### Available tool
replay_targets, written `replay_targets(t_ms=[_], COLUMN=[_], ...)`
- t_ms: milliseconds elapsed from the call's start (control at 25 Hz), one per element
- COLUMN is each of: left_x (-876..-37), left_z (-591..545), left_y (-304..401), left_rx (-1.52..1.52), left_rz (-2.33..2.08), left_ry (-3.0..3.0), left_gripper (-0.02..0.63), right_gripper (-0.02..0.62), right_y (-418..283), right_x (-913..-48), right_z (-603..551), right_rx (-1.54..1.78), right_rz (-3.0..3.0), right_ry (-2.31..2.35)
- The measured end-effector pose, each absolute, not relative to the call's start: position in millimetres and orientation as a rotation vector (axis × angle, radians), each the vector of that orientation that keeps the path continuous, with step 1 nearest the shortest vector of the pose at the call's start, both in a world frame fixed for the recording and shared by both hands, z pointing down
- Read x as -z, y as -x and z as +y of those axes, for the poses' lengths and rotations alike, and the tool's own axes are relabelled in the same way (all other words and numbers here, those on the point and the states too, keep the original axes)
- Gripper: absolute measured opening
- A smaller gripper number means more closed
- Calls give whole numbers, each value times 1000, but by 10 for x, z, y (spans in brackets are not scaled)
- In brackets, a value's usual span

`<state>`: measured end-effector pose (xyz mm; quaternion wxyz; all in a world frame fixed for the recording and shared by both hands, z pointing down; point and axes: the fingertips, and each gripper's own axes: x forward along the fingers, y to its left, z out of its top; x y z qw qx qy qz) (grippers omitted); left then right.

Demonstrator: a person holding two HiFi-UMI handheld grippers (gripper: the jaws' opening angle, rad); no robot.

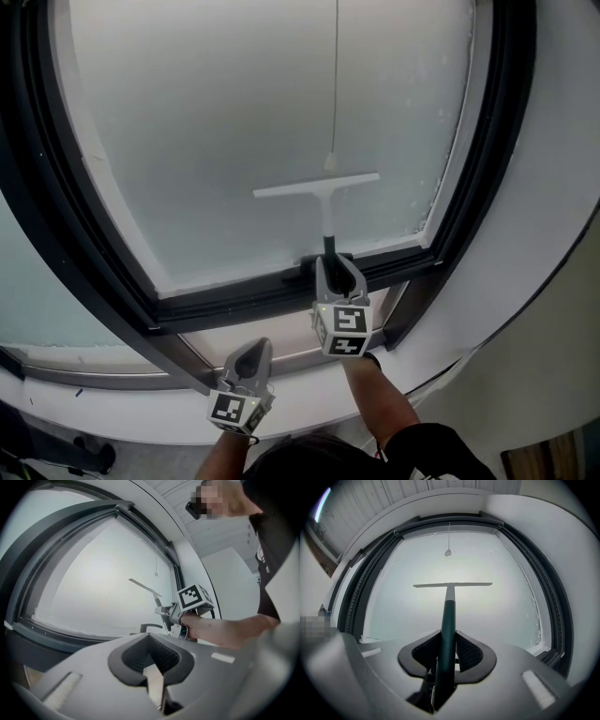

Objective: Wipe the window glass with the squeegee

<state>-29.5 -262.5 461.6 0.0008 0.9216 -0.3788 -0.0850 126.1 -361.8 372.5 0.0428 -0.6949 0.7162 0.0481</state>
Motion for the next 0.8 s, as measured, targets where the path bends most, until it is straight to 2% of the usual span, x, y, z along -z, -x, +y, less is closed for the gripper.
replay_targets(t_ms=[800], left_x=[-4512], left_z=[-2770], left_y=[260], left_rx=[295], left_rz=[-1173], left_ry=[-2930], left_gripper=[-2], right_gripper=[95], right_y=[-1248], right_x=[-4179], right_z=[-3561], right_rx=[-45], right_rz=[2220], right_ry=[2173])
